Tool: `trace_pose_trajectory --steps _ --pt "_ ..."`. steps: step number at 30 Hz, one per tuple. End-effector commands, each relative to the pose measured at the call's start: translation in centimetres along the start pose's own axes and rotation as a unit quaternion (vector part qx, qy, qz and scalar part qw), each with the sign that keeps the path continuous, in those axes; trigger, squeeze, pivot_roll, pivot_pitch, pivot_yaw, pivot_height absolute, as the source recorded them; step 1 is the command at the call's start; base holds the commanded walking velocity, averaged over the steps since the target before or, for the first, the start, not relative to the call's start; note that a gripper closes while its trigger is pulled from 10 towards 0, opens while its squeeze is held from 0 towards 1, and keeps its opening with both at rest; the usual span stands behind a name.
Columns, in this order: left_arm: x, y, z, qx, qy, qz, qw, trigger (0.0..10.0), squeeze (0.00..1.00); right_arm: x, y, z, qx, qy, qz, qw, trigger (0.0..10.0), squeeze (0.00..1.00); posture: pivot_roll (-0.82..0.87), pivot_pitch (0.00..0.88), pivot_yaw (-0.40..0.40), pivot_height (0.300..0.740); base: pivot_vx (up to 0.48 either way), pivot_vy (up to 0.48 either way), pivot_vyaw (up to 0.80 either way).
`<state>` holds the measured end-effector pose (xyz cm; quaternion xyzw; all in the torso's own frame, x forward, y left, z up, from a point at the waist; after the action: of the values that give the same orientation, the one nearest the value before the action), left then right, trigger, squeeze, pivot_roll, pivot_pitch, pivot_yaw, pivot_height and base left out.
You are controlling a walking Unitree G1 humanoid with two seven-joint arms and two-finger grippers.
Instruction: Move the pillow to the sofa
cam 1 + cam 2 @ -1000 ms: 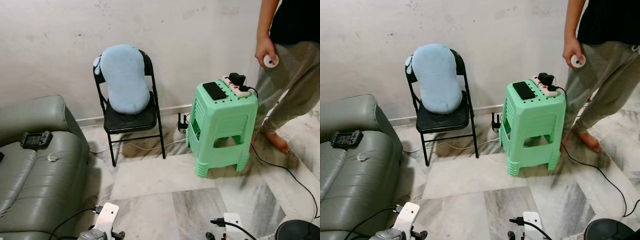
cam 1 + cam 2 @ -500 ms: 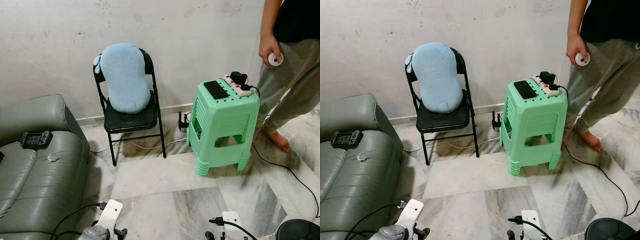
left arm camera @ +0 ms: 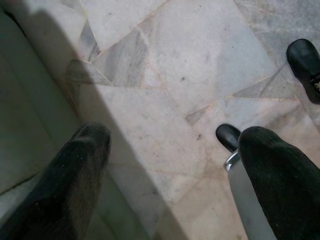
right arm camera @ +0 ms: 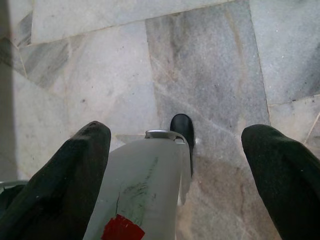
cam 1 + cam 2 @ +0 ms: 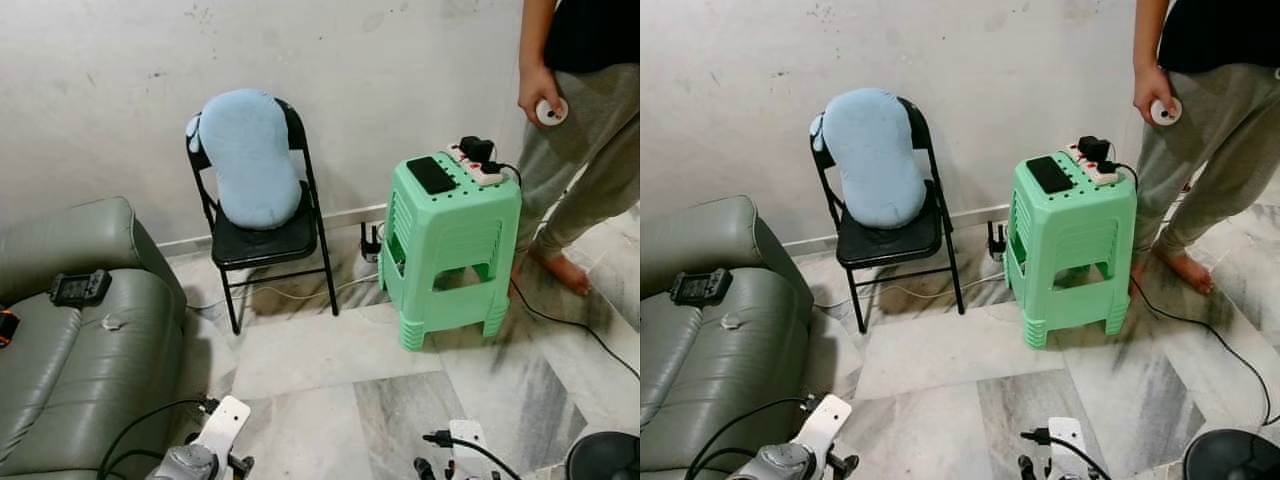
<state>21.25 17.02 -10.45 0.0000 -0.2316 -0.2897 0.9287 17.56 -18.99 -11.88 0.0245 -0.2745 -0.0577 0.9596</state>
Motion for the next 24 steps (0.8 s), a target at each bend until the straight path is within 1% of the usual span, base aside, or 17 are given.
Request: trace_pose_trajectory --steps 1,4,7,8,9,11,12,13,15,17,19,20,23,24 --pt "-0.3 1.1 0.2 0.013 0.009 -0.013 1.0 10.0 0.0 -3.0 2.2 0.2 0.019 0.049 -0.021 0.998 10.0 0.0 -0.18 0.0 0.248 0.74 0.0 0.0 0.0" --pt "-0.2 1.1 0.2 0.015 0.009 -0.016 1.0 10.0 0.0 -3.0 2.2 0.2 0.018 0.049 -0.025 0.998 10.0 0.0 -0.17 0.0 0.247 0.74 0.0 0.0 0.0" --pt "0.0 1.0 0.2 0.019 0.007 -0.009 1.0 10.0 0.0 -2.8 1.8 0.1 0.014 0.048 -0.012 0.999 10.0 0.0 -0.17 0.0 0.219 0.74 0.0 0.0 0.0" --pt "0.1 0.9 0.1 0.021 0.005 -0.004 1.0 10.0 0.0 -2.7 1.7 0.2 0.014 0.048 -0.004 0.999 10.0 0.0 -0.17 0.0 0.199 0.74 0.0 0.0 0.0" --pt "0.2 0.7 0.1 0.023 0.002 0.01 1.0 10.0 0.0 -2.6 1.3 0.2 0.013 0.049 0.012 0.999 10.0 0.0 -0.17 0.0 0.179 0.74 0.0 0.0 0.0" --pt "0.2 0.6 0.0 0.023 0.001 0.015 1.0 10.0 0.0 -2.6 1.0 0.2 0.012 0.049 0.016 0.999 10.0 0.0 -0.17 0.0 0.17 0.74 0.0 0.0 0.0" --pt "0.3 0.4 0.0 0.025 -0.002 0.031 0.999 10.0 0.0 -2.4 0.5 0.2 0.011 0.05 0.027 0.998 10.0 0.0 -0.17 0.0 0.144 0.74 0.0 0.0 0.0" --pt "0.4 0.2 -0.1 0.025 -0.004 0.038 0.999 10.0 0.0 -2.3 0.2 0.3 0.01 0.05 0.035 0.998 10.0 0.0 -0.17 0.0 0.117 0.74 0.0 0.0 0.0" --pt "0.5 -0.4 -0.2 0.026 -0.007 0.066 0.997 10.0 0.0 -1.8 -1.0 0.4 0.009 0.052 0.068 0.996 10.0 0.0 -0.16 0.0 0.064 0.74 0.0 0.0 0.0" --pt "0.5 -0.5 -0.2 0.026 -0.008 0.071 0.997 10.0 0.0 -1.7 -1.2 0.4 0.009 0.053 0.074 0.996 10.0 0.0 -0.16 0.0 0.054 0.74 0.0 0.0 0.0" --pt "0.6 -0.8 -0.3 0.024 -0.008 0.081 0.996 10.0 0.0 -1.3 -1.6 0.4 0.01 0.052 0.091 0.994 10.0 0.0 -0.16 0.0 0.027 0.74 0.0 0.0 0.0" --pt "0.6 -1.1 -0.4 0.022 -0.008 0.089 0.996 10.0 0.0 -0.9 -1.9 0.4 0.011 0.051 0.106 0.993 10.0 0.0 -0.16 0.0 0.01 0.74 0.0 0.0 0.0" --pt "0.7 -1.4 -0.4 0.022 -0.008 0.103 0.994 10.0 0.0 -0.3 -2.0 0.4 0.016 0.049 0.129 0.99 10.0 0.0 -0.16 0.0 -0.019 0.74 0.0 0.0 0.0" --pt "0.7 -1.4 -0.4 0.022 -0.008 0.103 0.994 10.0 0.0 -0.3 -2.0 0.4 0.016 0.049 0.129 0.99 10.0 0.0 -0.16 0.0 -0.019 0.74 0.0 0.0 0.0"
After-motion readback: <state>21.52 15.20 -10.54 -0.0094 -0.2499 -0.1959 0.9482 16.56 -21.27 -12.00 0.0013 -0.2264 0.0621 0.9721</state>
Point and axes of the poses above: a point about 5 cm out from each wrist's last joint towards the gripper, its own z axis pointing back from the gripper into the wrist, its own x axis along the axis of the wrist's last joint, y = z × x, the point moved 3 cm from there along -z, pointing out of the wrist towards the gripper, and after that the axes turned 5 degrees about -z, right-handed, at the moved point
